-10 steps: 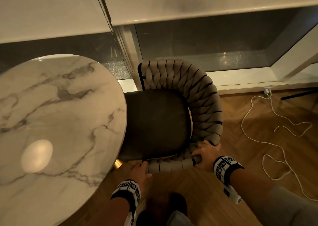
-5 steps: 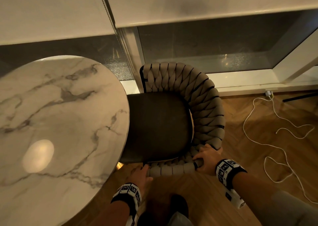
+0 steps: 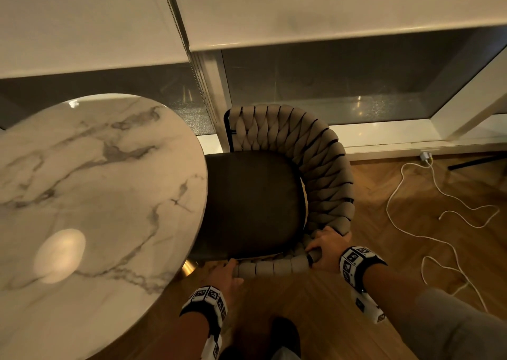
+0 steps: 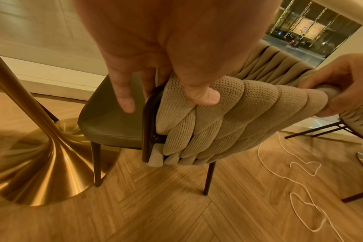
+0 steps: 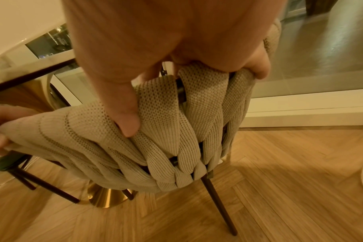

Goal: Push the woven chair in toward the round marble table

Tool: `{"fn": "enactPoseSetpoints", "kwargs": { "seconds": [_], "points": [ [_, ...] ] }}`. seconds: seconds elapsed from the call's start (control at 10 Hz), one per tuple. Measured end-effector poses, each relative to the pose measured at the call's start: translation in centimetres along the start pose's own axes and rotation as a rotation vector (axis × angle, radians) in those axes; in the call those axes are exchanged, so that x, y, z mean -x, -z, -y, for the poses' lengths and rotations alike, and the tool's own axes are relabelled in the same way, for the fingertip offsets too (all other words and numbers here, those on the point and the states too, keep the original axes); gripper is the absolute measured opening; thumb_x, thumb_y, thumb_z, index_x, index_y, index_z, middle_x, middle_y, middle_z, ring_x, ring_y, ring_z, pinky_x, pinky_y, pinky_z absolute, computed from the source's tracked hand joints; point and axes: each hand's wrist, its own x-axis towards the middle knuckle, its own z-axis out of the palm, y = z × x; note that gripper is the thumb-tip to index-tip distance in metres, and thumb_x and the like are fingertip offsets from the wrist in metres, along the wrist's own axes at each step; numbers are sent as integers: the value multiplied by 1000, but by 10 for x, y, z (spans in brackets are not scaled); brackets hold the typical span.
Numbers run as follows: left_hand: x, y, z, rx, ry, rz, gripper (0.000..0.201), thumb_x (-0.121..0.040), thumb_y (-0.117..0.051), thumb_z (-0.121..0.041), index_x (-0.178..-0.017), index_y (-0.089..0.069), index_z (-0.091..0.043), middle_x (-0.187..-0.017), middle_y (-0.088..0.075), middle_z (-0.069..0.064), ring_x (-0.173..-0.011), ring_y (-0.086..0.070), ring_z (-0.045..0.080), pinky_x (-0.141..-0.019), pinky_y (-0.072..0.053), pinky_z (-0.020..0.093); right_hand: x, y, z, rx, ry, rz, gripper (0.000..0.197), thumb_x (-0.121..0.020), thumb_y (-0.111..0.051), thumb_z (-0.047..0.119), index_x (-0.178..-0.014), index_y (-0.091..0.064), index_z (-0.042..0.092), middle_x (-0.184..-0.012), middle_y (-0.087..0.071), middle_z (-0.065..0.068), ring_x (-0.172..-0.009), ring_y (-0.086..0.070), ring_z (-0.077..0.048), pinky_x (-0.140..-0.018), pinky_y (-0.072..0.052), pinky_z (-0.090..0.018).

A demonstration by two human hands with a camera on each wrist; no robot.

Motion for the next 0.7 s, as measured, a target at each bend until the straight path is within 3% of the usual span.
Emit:
{"fn": "enactPoseSetpoints", "kwargs": {
  "seconds": [0.1, 0.2, 0.3, 0.4, 0.5, 0.6, 0.7],
  "points": [
    [5, 3, 1, 72, 13, -30, 48, -91, -49, -45, -133, -41, -25, -135, -51, 10, -125, -48, 29, -108, -40, 45, 0, -3, 1, -12, -27, -7, 28, -80, -64, 53, -108, -61, 51, -117, -51, 9, -115, -36, -22, -96, -29, -60],
    [18, 8, 6, 153, 56, -117, 30, -98, -41, -38, -121, -50, -21, -123, -59, 11, -112, -58, 26, -99, -47, 39, 7, -8, 12, 82, -96, 43, 31, -83, -61, 49, -114, -58, 52, -127, -50, 7, -127, -34, -25, -103, -21, -72],
    [31, 14, 10, 103, 79, -122, 30, -99, -40, -34, -117, -55, -15, -120, -64, 11, -110, -61, 27, -95, -48, 35, 11, -4, 24, 103, -134, 65, 34, -84, -62, 42, -117, -57, 50, -133, -48, 6, -134, -31, -27, -105, -14, -76],
    [52, 25, 13, 51, 89, -135, 27, -99, -37, -31, -103, -58, -14, -116, -66, 10, -108, -62, 27, -91, -47, 33, 23, 3, 46, 5, -122, 90, 29, -85, -64, 32, -112, -62, 41, -127, -52, 3, -125, -38, -27, -106, -20, -72],
    [63, 35, 12, 67, 85, -141, 23, -98, -38, -30, -98, -59, -20, -114, -67, 8, -106, -63, 25, -91, -46, 31, 29, 18, 55, -124, -61, 47, 24, -89, -60, 27, -112, -64, 33, -123, -58, 1, -113, -50, -25, -102, -40, -53],
    [85, 43, 13, 136, 78, -166, 18, -95, -43, -35, -93, -59, -27, -113, -68, 6, -105, -63, 22, -90, -46, 28, 41, 24, 64, -309, 71, 103, 25, -94, -51, 15, -113, -63, 23, -121, -61, -5, -107, -58, -23, -93, -49, -35],
    [110, 43, 18, 186, 56, -209, 10, -95, -47, -35, -88, -54, -32, -114, -68, 5, -106, -62, 22, -88, -45, 26, 48, 6, 64, -357, 38, 39, 23, -92, -54, 25, -113, -61, 26, -118, -62, -6, -110, -59, -22, -94, -48, -31]
  ]
}}
